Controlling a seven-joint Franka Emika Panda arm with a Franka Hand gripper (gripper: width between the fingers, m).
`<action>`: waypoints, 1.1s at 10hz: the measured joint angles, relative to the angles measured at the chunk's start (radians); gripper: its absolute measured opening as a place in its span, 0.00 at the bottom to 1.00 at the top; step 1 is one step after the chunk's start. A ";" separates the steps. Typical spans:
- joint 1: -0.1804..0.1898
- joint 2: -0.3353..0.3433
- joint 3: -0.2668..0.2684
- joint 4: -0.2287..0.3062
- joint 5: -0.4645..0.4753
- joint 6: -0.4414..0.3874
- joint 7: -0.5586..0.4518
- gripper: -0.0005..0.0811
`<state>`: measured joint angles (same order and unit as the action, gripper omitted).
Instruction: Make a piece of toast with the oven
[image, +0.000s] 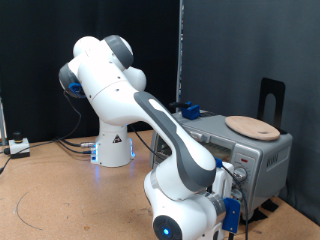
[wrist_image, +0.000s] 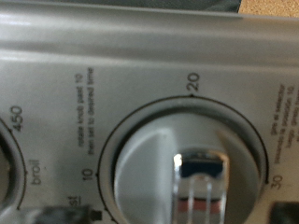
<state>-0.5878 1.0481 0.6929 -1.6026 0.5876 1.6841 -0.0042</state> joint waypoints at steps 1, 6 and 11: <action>0.000 0.000 0.000 -0.001 0.000 0.000 0.000 0.49; -0.009 -0.009 0.004 -0.024 0.000 0.034 -0.073 0.13; -0.114 -0.088 0.090 -0.217 0.039 0.293 -0.500 0.13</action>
<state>-0.7021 0.9602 0.7830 -1.8200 0.6270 1.9771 -0.5043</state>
